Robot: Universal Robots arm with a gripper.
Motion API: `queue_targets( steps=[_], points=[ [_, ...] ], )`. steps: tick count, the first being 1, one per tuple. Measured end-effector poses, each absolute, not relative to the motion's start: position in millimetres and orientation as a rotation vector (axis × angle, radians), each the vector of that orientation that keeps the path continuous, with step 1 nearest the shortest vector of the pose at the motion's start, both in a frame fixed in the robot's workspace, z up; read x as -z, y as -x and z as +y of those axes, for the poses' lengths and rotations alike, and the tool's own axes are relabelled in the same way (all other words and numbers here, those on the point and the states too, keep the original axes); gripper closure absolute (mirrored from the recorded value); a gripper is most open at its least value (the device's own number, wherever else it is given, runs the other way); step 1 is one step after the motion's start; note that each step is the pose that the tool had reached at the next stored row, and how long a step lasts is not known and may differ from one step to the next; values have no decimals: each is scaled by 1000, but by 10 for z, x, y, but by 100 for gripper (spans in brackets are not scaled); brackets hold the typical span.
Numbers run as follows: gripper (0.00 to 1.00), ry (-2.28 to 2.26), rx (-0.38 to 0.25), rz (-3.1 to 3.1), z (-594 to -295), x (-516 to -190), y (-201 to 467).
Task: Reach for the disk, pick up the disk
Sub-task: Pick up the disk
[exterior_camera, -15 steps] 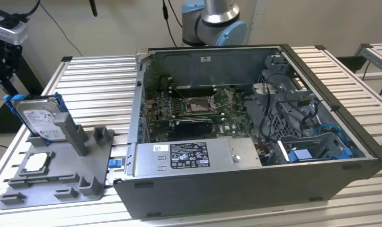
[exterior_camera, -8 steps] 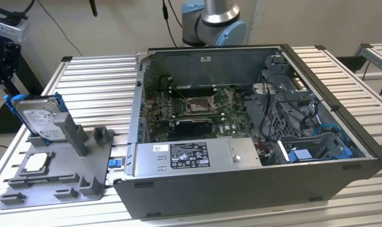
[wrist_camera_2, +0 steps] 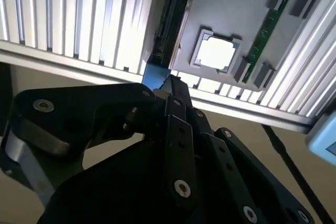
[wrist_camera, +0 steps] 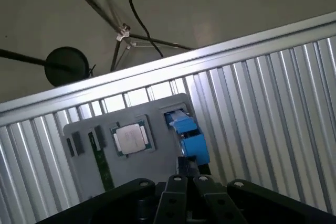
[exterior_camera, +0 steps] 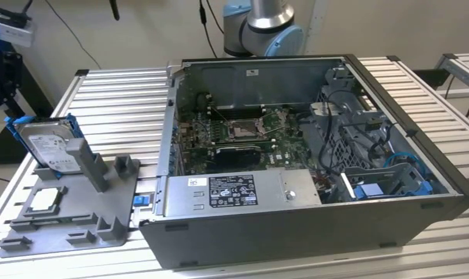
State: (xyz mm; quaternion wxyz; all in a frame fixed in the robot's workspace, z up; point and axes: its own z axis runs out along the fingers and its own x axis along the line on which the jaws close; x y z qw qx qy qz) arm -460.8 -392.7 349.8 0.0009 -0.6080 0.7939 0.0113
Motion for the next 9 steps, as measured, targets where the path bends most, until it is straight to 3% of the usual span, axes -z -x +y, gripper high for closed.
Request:
queue_targets(
  steps=[9],
  points=[
    [100, 2102, -36, 2334, -3926, -3493, 4608]
  ],
)
